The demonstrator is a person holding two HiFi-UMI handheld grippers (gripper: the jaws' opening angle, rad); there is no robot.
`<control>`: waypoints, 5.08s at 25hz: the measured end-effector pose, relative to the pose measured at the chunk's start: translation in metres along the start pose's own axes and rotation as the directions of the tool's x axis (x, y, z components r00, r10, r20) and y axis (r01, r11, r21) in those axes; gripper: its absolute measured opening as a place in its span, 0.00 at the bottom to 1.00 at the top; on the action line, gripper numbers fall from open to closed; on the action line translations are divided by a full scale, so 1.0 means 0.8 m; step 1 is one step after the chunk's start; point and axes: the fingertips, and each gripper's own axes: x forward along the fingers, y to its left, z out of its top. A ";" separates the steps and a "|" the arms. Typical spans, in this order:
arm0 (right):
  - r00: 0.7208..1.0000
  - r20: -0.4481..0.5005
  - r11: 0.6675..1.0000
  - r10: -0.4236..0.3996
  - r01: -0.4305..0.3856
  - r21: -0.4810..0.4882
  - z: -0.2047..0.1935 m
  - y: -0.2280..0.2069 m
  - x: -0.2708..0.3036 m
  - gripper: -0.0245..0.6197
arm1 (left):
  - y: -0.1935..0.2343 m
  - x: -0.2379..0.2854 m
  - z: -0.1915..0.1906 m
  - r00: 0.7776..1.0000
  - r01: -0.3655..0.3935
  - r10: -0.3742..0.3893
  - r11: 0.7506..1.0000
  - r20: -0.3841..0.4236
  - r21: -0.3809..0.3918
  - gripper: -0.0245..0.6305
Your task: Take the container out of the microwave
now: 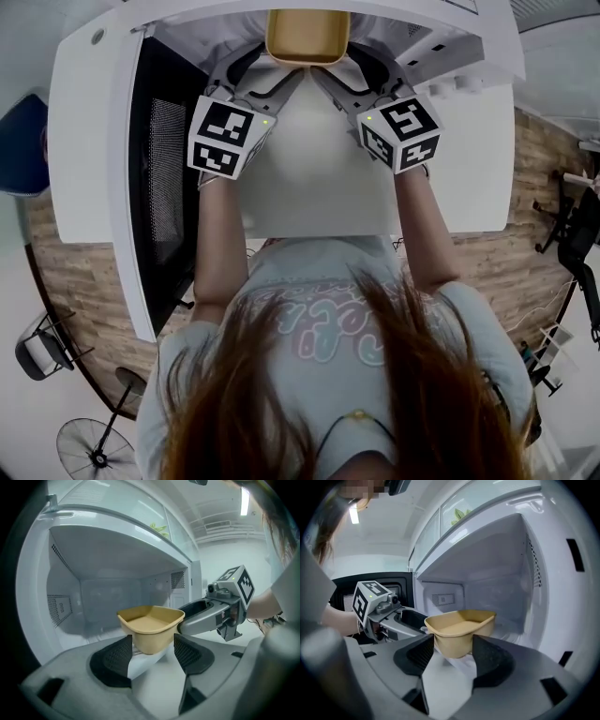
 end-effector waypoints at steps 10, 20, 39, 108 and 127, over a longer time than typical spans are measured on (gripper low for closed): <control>1.000 0.002 1.000 -0.003 0.003 -0.006 -0.001 -0.008 0.006 0.42 | 0.006 0.009 0.004 1.000 -0.004 0.004 1.000 0.013 -0.001 0.41; 0.997 0.025 0.997 -0.075 0.075 -0.015 0.001 -0.011 0.010 0.42 | 0.005 0.015 0.007 0.999 -0.043 0.043 0.999 0.024 -0.021 0.41; 0.993 0.082 0.996 -0.086 0.088 -0.018 0.024 0.003 -0.014 0.42 | -0.007 -0.008 0.029 0.995 -0.055 0.058 0.998 0.077 -0.037 0.41; 0.984 0.177 0.999 -0.033 0.034 -0.007 0.045 0.086 -0.127 0.42 | -0.106 -0.111 0.061 0.983 -0.119 0.124 0.992 0.137 -0.046 0.40; 0.980 0.198 0.999 -0.031 0.035 -0.014 0.038 0.115 -0.188 0.42 | -0.164 -0.143 0.067 0.980 -0.129 0.132 0.991 0.148 -0.029 0.40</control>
